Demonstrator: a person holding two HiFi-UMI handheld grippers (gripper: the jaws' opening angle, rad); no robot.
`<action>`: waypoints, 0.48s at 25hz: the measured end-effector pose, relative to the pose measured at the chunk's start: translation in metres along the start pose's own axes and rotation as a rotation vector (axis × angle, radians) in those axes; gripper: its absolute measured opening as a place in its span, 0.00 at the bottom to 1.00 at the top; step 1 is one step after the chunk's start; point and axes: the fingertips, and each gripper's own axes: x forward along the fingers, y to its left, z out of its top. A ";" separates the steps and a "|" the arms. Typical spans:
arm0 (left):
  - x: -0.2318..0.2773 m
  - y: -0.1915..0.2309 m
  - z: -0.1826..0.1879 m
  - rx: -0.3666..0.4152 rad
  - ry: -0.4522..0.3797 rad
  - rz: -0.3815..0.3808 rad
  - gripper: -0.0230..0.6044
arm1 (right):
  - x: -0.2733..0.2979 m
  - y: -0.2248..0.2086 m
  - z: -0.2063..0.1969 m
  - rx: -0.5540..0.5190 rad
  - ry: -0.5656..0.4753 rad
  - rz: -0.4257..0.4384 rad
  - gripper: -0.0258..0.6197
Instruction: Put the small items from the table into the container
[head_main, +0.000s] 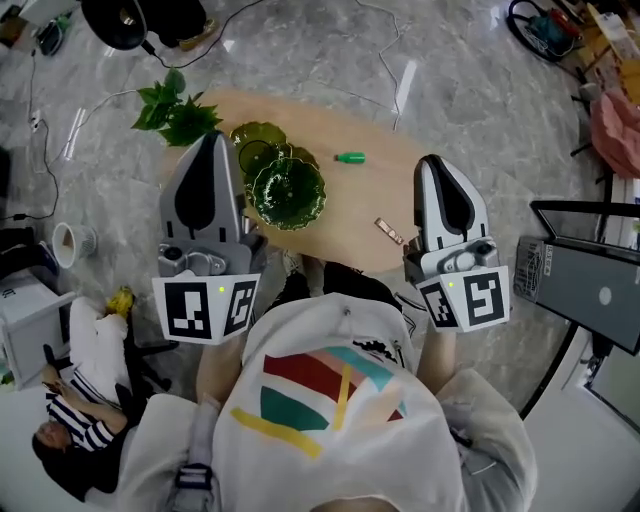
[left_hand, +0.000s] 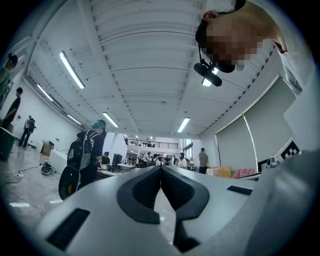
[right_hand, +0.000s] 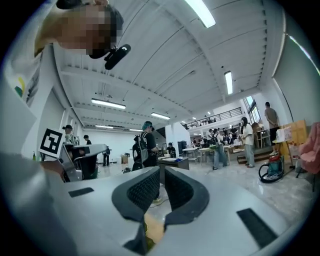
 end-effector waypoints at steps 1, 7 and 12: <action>0.004 -0.009 -0.009 -0.003 0.017 -0.010 0.05 | -0.002 -0.008 0.000 0.001 -0.025 -0.004 0.07; 0.024 -0.073 -0.058 0.071 0.006 -0.076 0.05 | -0.003 -0.054 -0.032 -0.128 0.000 -0.059 0.47; 0.022 -0.117 -0.119 0.071 0.134 -0.166 0.05 | -0.011 -0.081 -0.123 -0.260 0.220 0.037 0.47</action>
